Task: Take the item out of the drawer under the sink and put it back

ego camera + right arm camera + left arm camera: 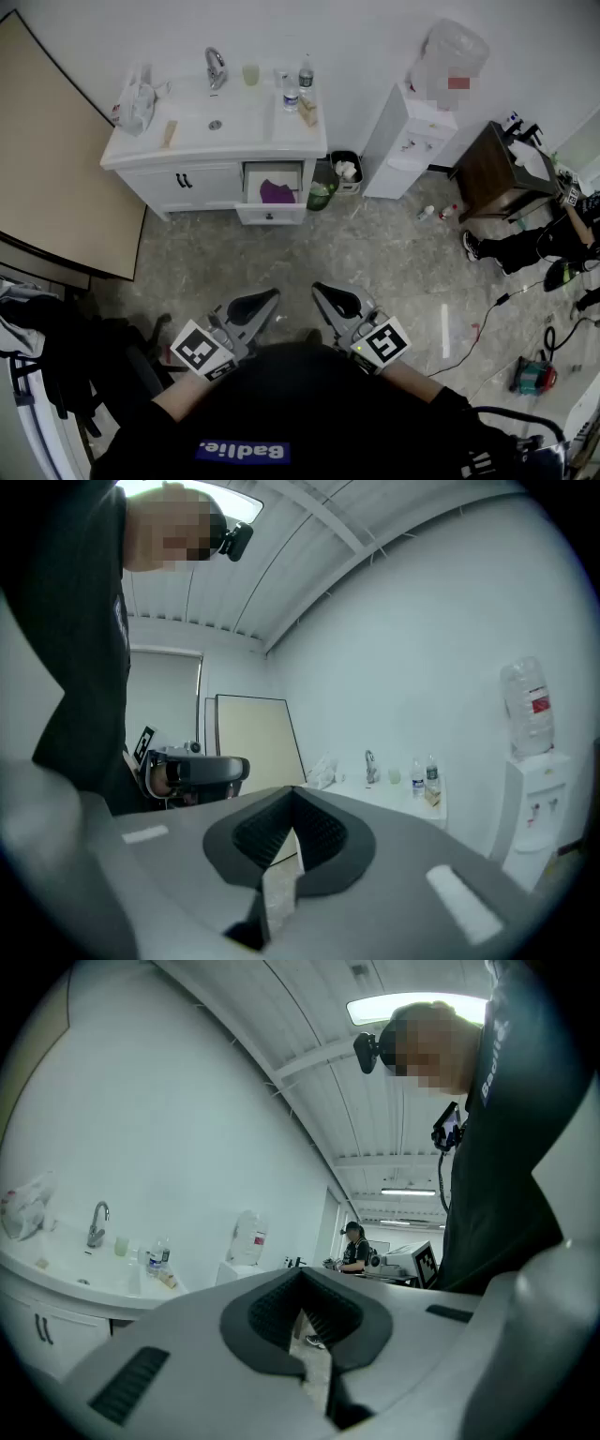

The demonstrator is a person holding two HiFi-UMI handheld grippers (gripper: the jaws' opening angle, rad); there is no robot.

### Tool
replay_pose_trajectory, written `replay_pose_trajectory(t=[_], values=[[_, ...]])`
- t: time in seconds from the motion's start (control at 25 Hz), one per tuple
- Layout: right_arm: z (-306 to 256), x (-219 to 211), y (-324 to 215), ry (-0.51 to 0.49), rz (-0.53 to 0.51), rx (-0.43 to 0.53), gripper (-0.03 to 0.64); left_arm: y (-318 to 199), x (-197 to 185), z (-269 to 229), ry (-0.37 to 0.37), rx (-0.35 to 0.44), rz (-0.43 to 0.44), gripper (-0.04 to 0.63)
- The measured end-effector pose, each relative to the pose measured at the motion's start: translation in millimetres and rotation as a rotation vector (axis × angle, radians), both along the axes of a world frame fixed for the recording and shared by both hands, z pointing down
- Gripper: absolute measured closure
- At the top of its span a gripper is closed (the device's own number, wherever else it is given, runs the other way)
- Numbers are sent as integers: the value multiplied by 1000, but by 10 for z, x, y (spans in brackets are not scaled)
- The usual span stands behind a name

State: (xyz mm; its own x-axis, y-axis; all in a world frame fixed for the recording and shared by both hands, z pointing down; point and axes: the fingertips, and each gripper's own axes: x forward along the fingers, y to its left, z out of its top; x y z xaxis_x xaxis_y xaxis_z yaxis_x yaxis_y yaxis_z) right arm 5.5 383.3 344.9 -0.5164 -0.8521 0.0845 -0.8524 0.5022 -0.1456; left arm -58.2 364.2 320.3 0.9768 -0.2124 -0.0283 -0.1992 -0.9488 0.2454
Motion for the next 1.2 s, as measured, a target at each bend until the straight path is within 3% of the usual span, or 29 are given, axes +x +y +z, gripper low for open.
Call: replay_pose_trajectory(t=[0.56,1.04,1.2], values=[[38,145,-151,-11,-17,1,615,-136,149,-7,-4,-17,-37,601],[142,431,-322,14,-117,19,615,-146,506,134,-31,-14,-131,601],[205,451,-571,1,-123,14,615,-401,461,176,-32,-19,-172,601]])
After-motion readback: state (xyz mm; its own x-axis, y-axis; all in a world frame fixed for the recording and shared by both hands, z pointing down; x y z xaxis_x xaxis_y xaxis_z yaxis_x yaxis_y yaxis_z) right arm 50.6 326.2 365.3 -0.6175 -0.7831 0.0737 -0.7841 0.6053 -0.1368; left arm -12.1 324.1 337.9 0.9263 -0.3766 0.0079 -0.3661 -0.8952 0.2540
